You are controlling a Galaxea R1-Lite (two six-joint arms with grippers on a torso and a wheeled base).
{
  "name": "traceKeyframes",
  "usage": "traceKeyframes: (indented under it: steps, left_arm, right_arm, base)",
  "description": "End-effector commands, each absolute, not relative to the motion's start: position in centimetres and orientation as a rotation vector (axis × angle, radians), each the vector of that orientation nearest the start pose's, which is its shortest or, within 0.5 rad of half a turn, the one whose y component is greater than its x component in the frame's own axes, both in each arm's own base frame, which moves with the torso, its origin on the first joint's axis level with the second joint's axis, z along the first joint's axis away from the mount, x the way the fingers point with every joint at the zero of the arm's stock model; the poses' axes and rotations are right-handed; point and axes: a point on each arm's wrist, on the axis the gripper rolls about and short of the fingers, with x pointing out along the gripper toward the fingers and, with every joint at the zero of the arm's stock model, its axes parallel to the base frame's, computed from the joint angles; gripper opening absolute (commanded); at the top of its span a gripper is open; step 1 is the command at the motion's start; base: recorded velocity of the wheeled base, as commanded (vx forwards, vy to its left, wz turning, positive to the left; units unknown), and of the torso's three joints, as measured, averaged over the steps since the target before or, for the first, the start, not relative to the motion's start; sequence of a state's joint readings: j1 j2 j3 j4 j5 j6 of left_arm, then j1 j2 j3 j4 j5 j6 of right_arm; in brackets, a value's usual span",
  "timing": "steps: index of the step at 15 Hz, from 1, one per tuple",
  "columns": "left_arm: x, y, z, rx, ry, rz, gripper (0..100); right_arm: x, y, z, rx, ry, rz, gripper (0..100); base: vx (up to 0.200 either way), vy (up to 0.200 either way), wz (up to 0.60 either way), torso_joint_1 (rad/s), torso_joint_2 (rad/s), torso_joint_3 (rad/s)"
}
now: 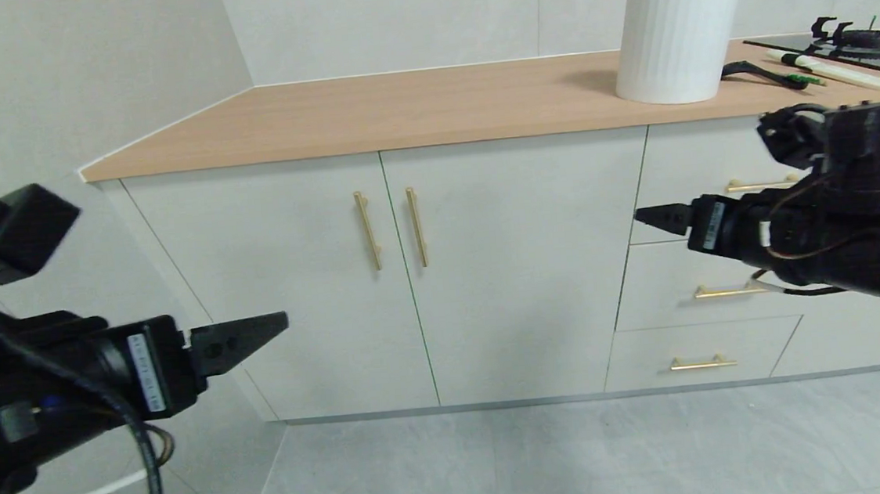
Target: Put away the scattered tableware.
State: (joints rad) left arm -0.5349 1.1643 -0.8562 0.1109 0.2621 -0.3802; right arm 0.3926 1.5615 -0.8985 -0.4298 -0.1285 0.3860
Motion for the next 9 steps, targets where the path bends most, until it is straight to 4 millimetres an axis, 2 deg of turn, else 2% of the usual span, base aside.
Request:
traceKeyframes:
  steps: [1,3,5,7,9]
  left_arm:
    - [9.8,-4.0,26.0,-0.234,0.279,-0.109,100]
    - [5.2,-1.3,25.9,-0.213,0.133,-0.063,100]
    - [1.2,0.3,25.5,-0.184,-0.003,-0.027,100]
    - [-2.2,1.3,24.7,-0.126,-0.125,0.013,100]
    - [-4.9,1.8,23.3,-0.065,-0.202,0.057,100]
  right_arm:
    - [17.7,6.8,25.1,0.266,0.118,0.181,100]
    - [12.1,4.3,25.6,0.232,-0.010,0.131,100]
    - [7.6,2.1,26.0,0.197,-0.124,0.093,100]
    - [3.6,0.4,25.7,0.166,-0.178,0.027,100]
    - [0.6,-0.5,25.0,0.152,-0.217,-0.034,100]
  base:
    - [0.000,0.000,0.00,0.000,0.00,0.000]
    - [0.000,0.000,0.00,0.000,0.00,0.000]
    - [0.000,0.000,0.00,0.000,0.00,0.000]
    - [0.000,0.000,0.00,0.000,0.00,0.000]
    - [0.000,0.000,0.00,0.000,0.00,0.000]
